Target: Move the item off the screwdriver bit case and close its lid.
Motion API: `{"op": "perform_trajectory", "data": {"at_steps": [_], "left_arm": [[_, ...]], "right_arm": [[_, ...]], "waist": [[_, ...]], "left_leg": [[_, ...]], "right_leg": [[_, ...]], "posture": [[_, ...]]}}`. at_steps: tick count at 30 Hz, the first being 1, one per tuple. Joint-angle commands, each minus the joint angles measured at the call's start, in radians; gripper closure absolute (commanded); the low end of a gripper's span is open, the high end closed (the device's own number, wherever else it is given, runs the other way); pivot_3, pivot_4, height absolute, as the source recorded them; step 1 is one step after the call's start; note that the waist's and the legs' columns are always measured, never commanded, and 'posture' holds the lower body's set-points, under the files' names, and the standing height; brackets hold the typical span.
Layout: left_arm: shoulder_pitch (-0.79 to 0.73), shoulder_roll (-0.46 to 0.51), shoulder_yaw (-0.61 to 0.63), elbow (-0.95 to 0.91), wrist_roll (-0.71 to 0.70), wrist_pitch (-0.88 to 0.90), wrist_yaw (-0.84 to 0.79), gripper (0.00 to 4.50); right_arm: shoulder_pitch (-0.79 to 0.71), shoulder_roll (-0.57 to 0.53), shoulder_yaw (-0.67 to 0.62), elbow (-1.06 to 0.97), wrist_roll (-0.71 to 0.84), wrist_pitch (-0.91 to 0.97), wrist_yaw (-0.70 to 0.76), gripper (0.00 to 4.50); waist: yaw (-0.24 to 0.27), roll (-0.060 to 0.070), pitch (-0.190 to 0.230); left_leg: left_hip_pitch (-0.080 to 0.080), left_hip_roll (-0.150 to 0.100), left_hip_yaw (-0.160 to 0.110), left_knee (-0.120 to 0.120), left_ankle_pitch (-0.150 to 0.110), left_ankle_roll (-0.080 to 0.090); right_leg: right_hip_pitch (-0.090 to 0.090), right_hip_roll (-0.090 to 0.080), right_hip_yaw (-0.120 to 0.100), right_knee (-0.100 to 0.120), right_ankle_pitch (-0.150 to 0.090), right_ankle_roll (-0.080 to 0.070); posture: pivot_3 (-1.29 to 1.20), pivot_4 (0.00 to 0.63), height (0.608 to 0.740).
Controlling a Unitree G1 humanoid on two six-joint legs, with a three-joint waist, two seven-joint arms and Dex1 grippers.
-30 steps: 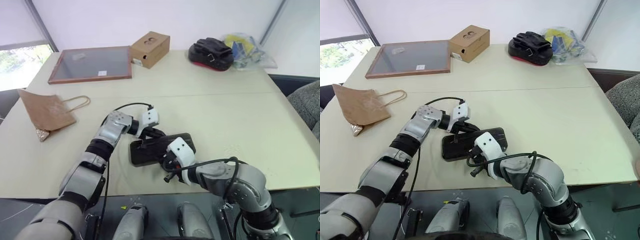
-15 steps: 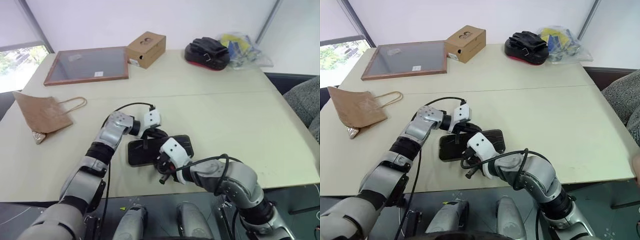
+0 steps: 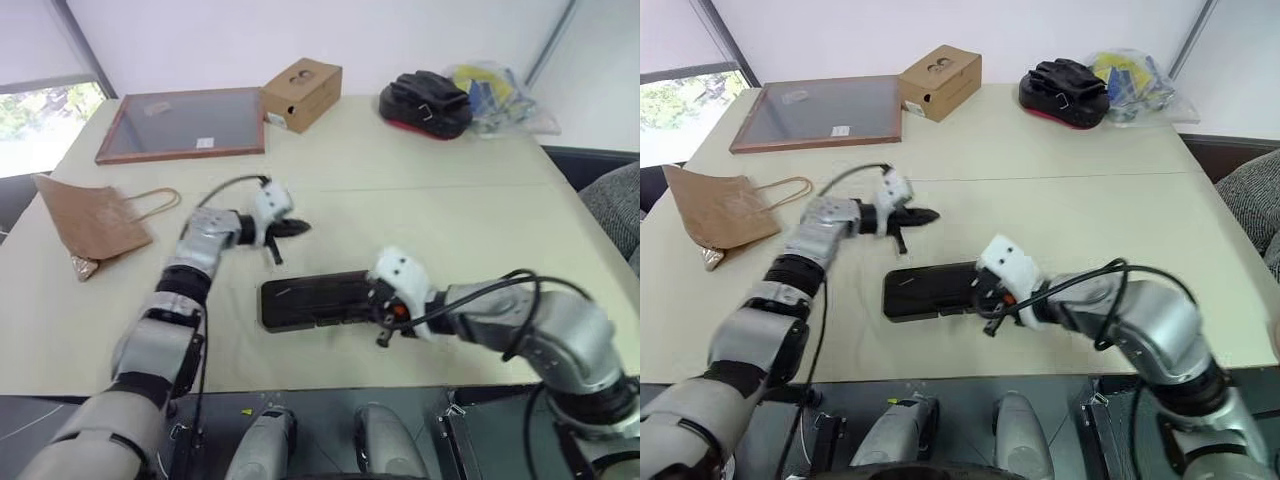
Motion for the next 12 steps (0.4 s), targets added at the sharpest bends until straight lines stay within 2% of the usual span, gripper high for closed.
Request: {"op": "perform_trajectory", "data": {"at_steps": [1,7,9,12], "left_arm": [[0.125,0.075,0.070,-0.381,-0.135,0.231,-0.031,4.50],[0.477,0.260,0.180,-1.017,-0.379,0.692,0.000,4.50],[0.549,0.293,0.199,-1.126,-0.438,0.774,0.022,4.50],[0.745,0.369,0.298,-1.301,-0.513,0.853,0.032,4.50]], "right_arm": [[-0.014,-0.081,-0.065,-0.009,-0.017,-0.110,0.093,4.46],[0.029,-0.207,-0.126,0.048,-0.060,-0.253,0.219,4.46],[0.050,-0.231,-0.138,0.067,-0.074,-0.293,0.249,4.46],[0.064,-0.282,-0.136,0.100,-0.128,-0.368,0.296,4.46]], "waist": [[-0.001,0.000,0.000],[0.000,0.001,0.003],[0.003,0.002,0.004],[0.006,0.002,0.005]], "left_leg": [[0.000,0.000,0.000,0.000,0.000,0.000],[-0.001,0.000,0.002,0.000,-0.002,-0.001],[-0.001,0.001,0.002,0.000,-0.002,-0.001],[-0.002,0.002,0.003,0.000,-0.003,-0.002]], "right_leg": [[0.000,0.000,0.000,0.000,0.000,0.000],[-0.001,-0.001,0.003,-0.002,0.000,0.000],[-0.001,-0.001,0.003,-0.004,0.000,-0.001],[0.000,0.000,0.001,-0.008,-0.001,-0.004]], "posture": [[0.00,0.150,0.740],[0.00,0.150,0.740],[0.00,0.150,0.740],[0.00,0.150,0.740]]}}
